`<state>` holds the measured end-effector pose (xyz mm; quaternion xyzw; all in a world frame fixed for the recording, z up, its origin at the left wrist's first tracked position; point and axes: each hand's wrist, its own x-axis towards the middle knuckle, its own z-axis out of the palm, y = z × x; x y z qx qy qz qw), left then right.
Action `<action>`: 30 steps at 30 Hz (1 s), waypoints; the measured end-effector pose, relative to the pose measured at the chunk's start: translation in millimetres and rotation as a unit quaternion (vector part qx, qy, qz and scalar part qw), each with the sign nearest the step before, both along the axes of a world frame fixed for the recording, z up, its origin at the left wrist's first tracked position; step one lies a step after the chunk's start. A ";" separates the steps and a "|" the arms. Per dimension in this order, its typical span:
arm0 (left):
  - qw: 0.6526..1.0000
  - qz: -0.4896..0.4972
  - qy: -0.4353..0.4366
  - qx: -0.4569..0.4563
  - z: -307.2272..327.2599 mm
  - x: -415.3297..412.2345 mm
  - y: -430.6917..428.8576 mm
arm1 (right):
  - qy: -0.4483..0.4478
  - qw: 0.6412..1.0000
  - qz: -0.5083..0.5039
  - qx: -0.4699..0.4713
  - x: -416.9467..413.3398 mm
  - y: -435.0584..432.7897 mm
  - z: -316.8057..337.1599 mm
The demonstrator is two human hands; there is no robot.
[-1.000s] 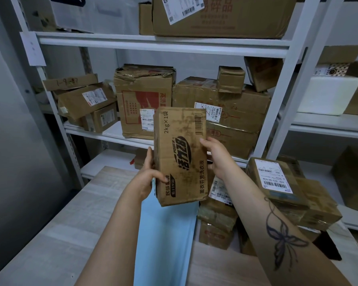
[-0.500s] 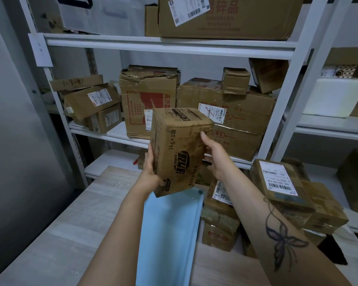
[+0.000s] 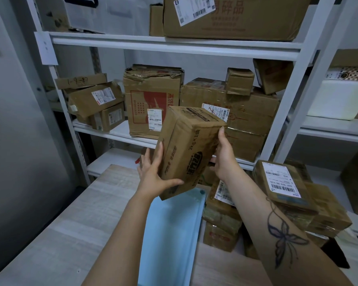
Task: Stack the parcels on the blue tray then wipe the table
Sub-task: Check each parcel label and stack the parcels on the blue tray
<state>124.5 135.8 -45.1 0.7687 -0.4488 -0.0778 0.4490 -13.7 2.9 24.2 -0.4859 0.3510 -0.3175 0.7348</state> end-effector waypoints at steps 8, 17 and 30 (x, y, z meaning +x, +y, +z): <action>0.990 0.078 0.110 -0.051 9.9 -14.4 -6.6 | 0.011 0.996 0.009 -0.087 16.3 9.3 -19.0; 0.995 0.102 0.015 -0.010 35.2 -38.5 -9.3 | 0.054 0.990 0.112 -0.069 20.0 8.0 -38.0; 0.951 -0.023 0.246 -0.187 64.7 -41.3 -1.6 | -0.169 0.972 0.040 0.156 -21.4 9.3 -44.9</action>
